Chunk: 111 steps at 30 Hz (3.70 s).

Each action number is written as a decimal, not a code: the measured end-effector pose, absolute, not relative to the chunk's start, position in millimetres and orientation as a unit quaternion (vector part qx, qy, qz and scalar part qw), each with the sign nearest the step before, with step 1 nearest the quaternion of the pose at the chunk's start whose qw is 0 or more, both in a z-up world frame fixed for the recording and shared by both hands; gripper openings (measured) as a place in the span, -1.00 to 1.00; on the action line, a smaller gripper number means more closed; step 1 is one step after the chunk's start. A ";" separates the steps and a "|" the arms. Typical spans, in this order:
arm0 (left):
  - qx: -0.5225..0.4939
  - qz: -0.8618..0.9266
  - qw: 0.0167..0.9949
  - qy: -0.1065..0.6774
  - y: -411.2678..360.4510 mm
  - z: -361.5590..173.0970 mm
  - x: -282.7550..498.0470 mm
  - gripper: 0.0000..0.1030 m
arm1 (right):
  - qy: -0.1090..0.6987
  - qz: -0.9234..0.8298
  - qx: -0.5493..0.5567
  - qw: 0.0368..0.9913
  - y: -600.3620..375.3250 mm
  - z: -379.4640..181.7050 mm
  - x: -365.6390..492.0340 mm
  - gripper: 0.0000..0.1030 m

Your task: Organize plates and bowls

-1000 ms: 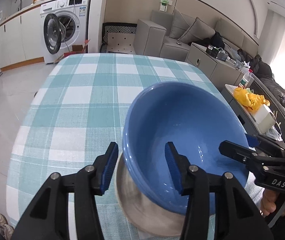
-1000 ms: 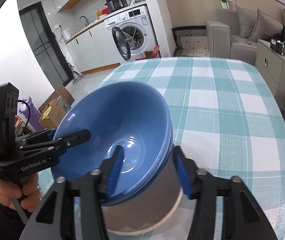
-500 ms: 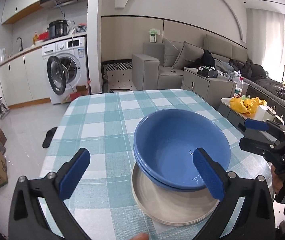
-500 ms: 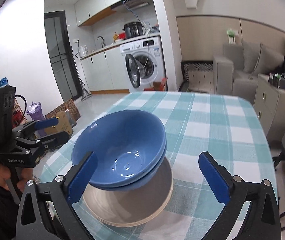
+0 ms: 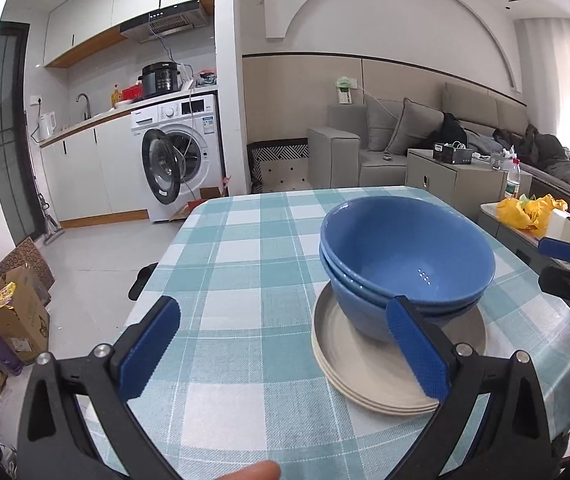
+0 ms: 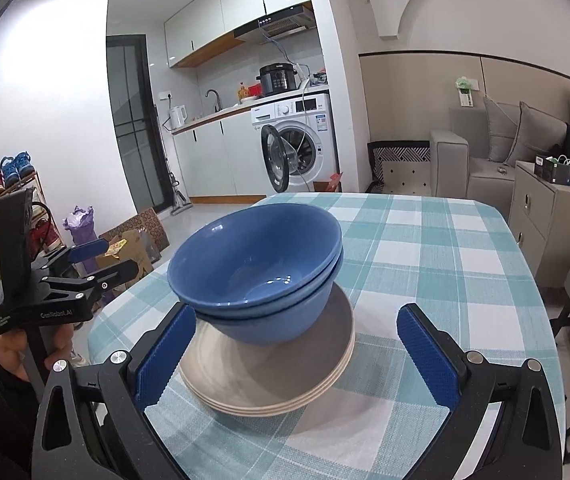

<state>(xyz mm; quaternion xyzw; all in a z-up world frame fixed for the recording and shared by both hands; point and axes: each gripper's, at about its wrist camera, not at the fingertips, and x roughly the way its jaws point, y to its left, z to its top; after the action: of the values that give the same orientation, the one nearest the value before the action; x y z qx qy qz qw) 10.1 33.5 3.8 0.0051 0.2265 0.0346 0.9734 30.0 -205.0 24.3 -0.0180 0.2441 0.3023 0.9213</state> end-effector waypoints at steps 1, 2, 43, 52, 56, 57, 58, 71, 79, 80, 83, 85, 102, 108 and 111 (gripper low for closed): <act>-0.001 0.032 0.974 0.224 34.7 1.6 7.6 1.00 | 0.244 0.303 -0.019 0.921 -204.8 21.5 27.0 0.99; -0.007 0.028 0.974 0.223 35.8 -0.9 5.4 1.00 | 0.244 0.306 -0.019 0.920 -204.6 17.3 23.6 0.99; -0.017 0.035 0.981 0.191 18.4 -57.4 -46.4 1.00 | 0.212 0.321 -0.027 0.923 -219.9 -42.2 -44.0 0.99; -0.018 0.033 0.981 0.191 18.9 -58.0 -47.6 1.00 | 0.213 0.322 -0.028 0.922 -219.4 -44.8 -42.9 0.99; -0.017 0.033 0.981 0.190 18.9 -58.1 -48.1 1.00 | 0.214 0.323 -0.028 0.921 -218.9 -45.6 -42.3 0.99; -0.017 0.033 0.981 0.191 18.9 -58.2 -48.0 1.00 | 0.215 0.323 -0.028 0.921 -219.0 -45.4 -42.7 0.99; -0.017 0.033 0.981 0.191 18.9 -58.2 -48.2 1.00 | 0.214 0.323 -0.028 0.921 -218.9 -45.5 -42.6 0.99; -0.017 0.033 0.981 0.189 18.2 -56.8 -48.6 1.00 | 0.215 0.324 -0.024 0.921 -219.7 -46.3 -40.2 0.99; -0.018 0.032 0.981 0.193 17.9 -57.8 -47.8 1.00 | 0.215 0.322 -0.028 0.922 -220.3 -46.9 -40.2 0.99; -0.017 0.033 0.981 0.193 17.9 -57.9 -47.8 1.00 | 0.215 0.322 -0.028 0.922 -220.3 -47.0 -40.2 0.99; -0.018 0.030 0.981 0.193 17.8 -57.7 -48.0 1.00 | 0.213 0.320 -0.028 0.923 -221.0 -47.0 -40.4 0.99; -0.017 0.030 0.981 0.192 17.1 -57.8 -48.6 1.00 | 0.214 0.320 -0.027 0.923 -221.4 -47.3 -39.9 0.99; -0.015 0.029 0.981 0.192 16.6 -57.7 -47.8 1.00 | 0.213 0.321 -0.030 0.922 -221.7 -48.0 -38.9 0.99; -0.016 0.029 0.981 0.190 16.6 -57.9 -48.4 1.00 | 0.213 0.321 -0.028 0.922 -221.6 -48.0 -38.9 0.99; -0.016 0.028 0.981 0.189 16.9 -58.0 -47.9 1.00 | 0.214 0.321 -0.028 0.922 -221.5 -48.6 -39.3 0.99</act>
<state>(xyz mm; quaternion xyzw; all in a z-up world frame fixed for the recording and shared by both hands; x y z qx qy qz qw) -47.9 16.9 -58.0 -0.0155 0.1894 0.0285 0.9814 -39.3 -221.5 -48.6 -0.0279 0.2136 0.3213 0.9222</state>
